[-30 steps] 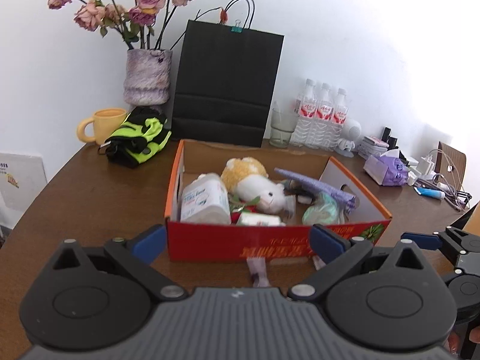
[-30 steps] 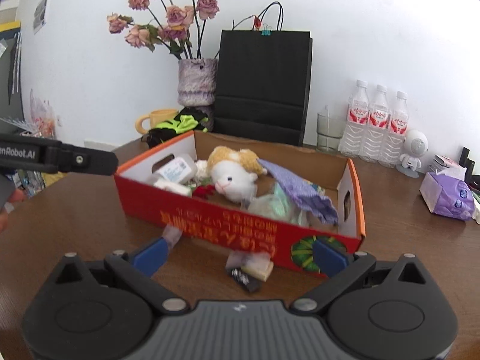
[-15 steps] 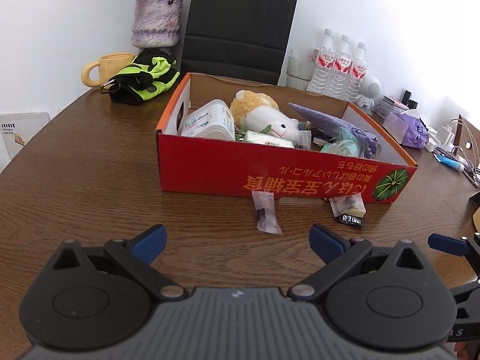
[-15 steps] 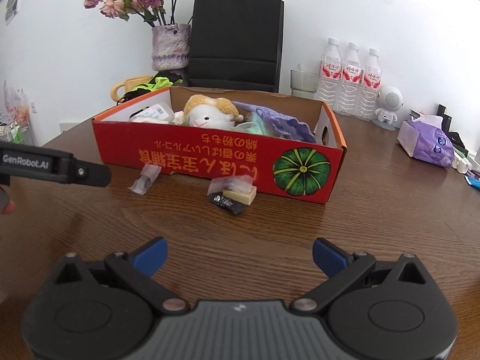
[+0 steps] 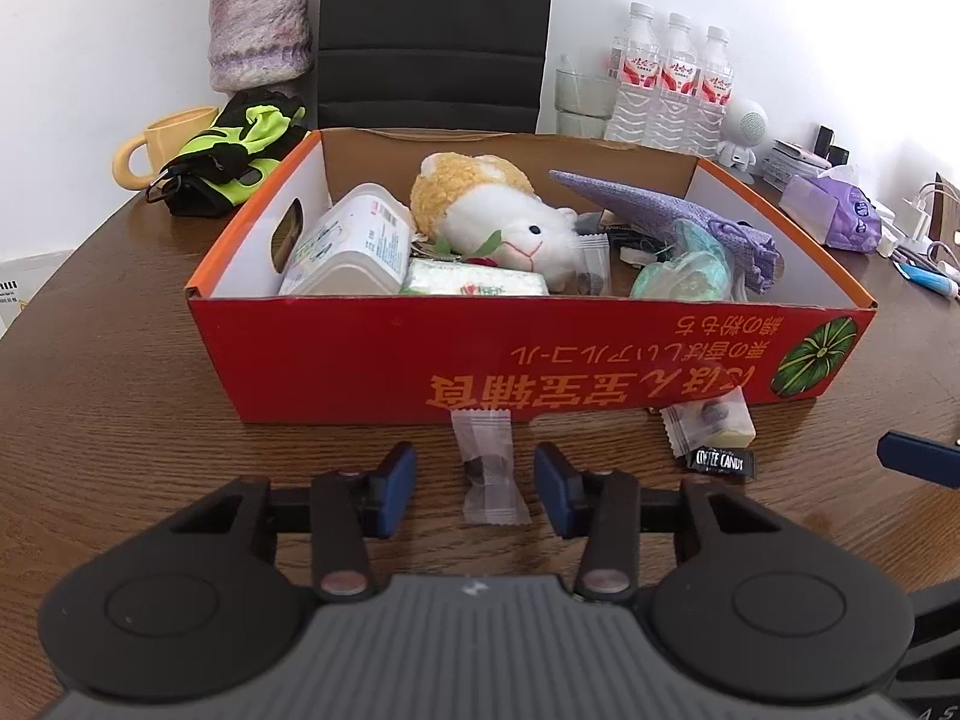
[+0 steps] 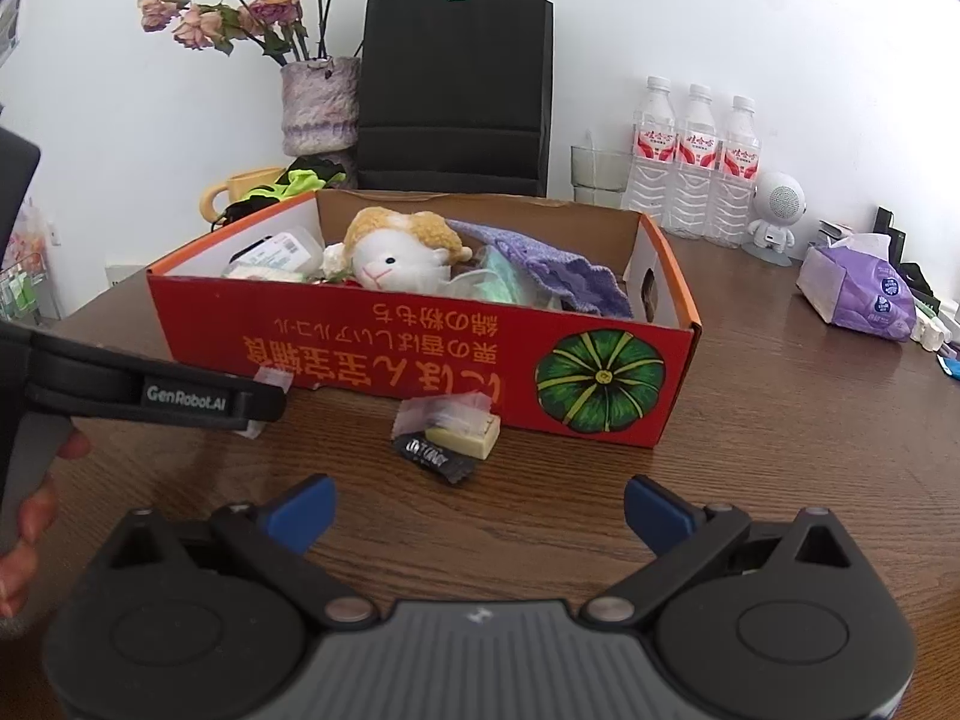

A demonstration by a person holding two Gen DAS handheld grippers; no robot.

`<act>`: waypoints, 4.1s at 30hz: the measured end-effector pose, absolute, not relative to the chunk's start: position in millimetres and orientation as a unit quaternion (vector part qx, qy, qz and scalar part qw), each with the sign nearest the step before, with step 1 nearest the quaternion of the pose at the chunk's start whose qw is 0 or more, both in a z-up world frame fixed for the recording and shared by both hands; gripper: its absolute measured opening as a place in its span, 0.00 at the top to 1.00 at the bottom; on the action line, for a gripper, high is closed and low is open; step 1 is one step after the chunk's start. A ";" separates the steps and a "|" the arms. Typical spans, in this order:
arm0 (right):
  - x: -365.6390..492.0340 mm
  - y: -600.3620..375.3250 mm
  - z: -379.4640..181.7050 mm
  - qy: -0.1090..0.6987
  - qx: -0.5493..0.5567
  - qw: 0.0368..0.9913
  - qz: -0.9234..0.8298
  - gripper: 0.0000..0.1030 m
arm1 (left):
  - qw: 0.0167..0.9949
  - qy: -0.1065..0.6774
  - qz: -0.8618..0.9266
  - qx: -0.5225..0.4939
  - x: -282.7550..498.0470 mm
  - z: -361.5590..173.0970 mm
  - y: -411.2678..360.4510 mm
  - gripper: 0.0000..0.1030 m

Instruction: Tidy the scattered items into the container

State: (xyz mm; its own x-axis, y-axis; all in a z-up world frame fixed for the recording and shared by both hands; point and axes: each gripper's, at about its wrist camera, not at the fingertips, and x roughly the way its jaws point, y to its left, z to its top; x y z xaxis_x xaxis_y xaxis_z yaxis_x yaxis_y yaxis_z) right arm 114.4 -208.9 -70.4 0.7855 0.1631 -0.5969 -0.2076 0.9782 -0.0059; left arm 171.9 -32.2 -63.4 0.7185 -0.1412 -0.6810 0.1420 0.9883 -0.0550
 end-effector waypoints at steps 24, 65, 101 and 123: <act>165.7 -166.2 -79.6 0.314 -0.076 0.942 0.089 0.36 | 0.932 0.350 -0.090 -0.022 155.2 -55.3 -4.6 0.83; 244.9 -170.7 -28.0 0.320 -0.046 0.936 0.138 0.26 | 0.934 0.328 -0.131 -0.055 229.3 13.5 -6.2 0.59; 136.7 -217.6 -62.7 0.324 -0.014 0.938 0.119 0.18 | 0.956 0.256 -0.140 0.016 207.8 42.5 -35.7 0.79; 151.4 -200.4 -82.9 0.345 -0.032 0.929 0.128 0.67 | 0.944 0.304 -0.096 -0.088 129.6 -6.7 43.2 0.00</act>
State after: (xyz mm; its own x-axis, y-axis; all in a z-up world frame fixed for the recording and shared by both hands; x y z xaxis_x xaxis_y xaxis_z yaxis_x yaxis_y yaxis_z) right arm 151.4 -200.4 -82.9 0.7288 0.2159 -0.6498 -0.2603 0.9651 0.0287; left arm 129.6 43.2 -6.7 0.7964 -0.2347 -0.5574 0.1272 0.9660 -0.2250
